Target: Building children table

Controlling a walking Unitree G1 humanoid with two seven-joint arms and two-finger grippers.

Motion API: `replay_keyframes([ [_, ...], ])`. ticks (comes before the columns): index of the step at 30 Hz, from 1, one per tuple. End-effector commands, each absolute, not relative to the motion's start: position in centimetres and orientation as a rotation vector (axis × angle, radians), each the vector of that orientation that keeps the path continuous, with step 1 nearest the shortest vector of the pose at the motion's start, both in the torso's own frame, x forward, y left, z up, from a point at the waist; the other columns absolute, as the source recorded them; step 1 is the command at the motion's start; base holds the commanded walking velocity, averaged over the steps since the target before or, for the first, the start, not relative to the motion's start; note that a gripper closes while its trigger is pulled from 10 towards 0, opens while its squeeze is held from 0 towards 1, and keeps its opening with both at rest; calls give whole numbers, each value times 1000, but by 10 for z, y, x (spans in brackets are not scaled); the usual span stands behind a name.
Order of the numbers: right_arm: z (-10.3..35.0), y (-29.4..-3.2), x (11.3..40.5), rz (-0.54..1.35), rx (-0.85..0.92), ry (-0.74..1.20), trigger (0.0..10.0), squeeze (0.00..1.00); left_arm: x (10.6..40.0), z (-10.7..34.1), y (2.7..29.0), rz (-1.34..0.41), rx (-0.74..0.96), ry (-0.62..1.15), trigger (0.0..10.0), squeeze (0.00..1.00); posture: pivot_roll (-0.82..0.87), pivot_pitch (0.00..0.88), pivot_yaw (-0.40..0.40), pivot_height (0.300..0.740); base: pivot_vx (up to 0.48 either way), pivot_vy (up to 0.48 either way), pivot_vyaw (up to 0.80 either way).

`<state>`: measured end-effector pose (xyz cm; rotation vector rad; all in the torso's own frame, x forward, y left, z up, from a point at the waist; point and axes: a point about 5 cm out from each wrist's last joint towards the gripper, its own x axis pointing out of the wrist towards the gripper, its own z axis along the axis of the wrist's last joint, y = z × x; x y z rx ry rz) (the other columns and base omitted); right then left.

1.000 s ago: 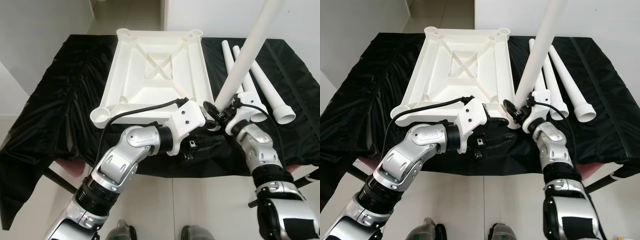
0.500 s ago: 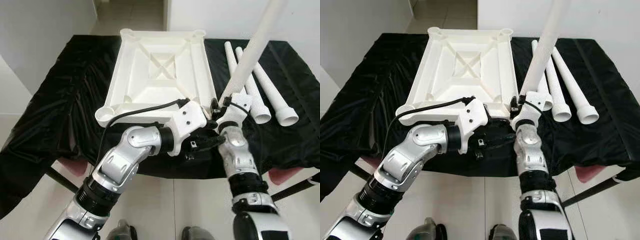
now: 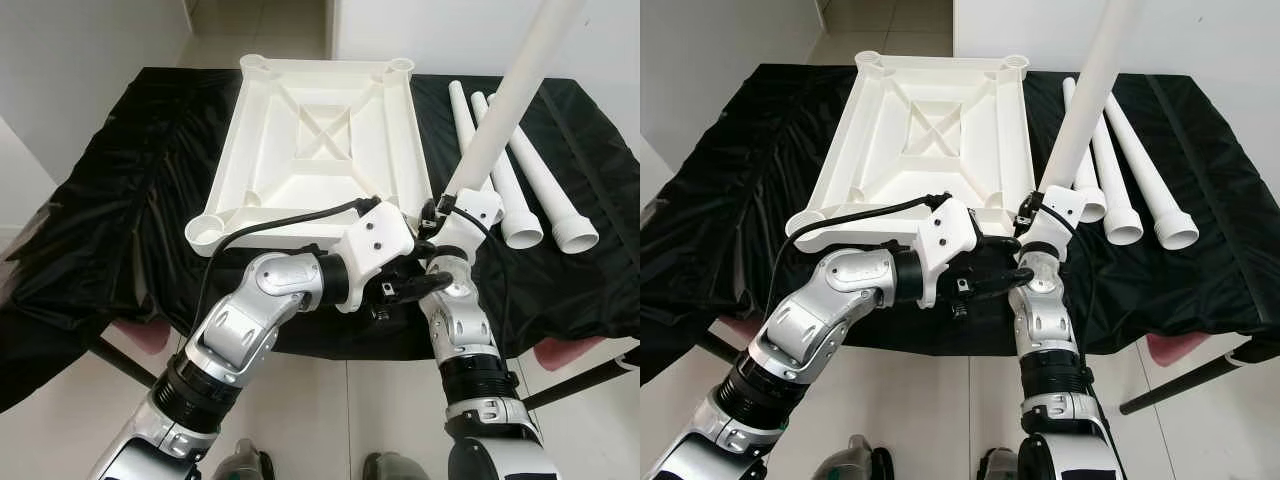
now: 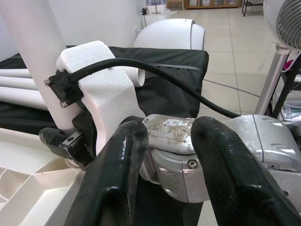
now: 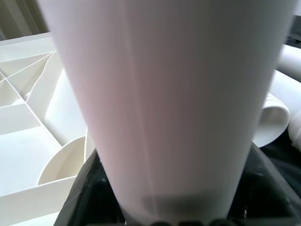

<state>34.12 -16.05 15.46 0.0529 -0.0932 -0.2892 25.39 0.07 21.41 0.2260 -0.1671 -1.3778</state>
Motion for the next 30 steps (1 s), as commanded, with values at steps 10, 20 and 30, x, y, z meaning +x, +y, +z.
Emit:
replay_keyframes([
  [10, 155, -174, 332, -39, 88, -128, 10000, 1000, 254, 211, 0, -1352, 230, -160, 10000, 0, -62, 59, 38, 740, 0, 0, 0],
  [20, 167, -211, 336, 193, -27, -140, 10000, 0, 255, 212, 0, -1349, 229, -161, 10000, 0, -67, 72, 47, 740, 0, 0, 0],
  [30, 167, -223, 348, 471, -86, -64, 10000, 0, 258, 215, 1, -1350, 235, -170, 10000, 0, -70, 75, 58, 740, 0, 0, 0],
])
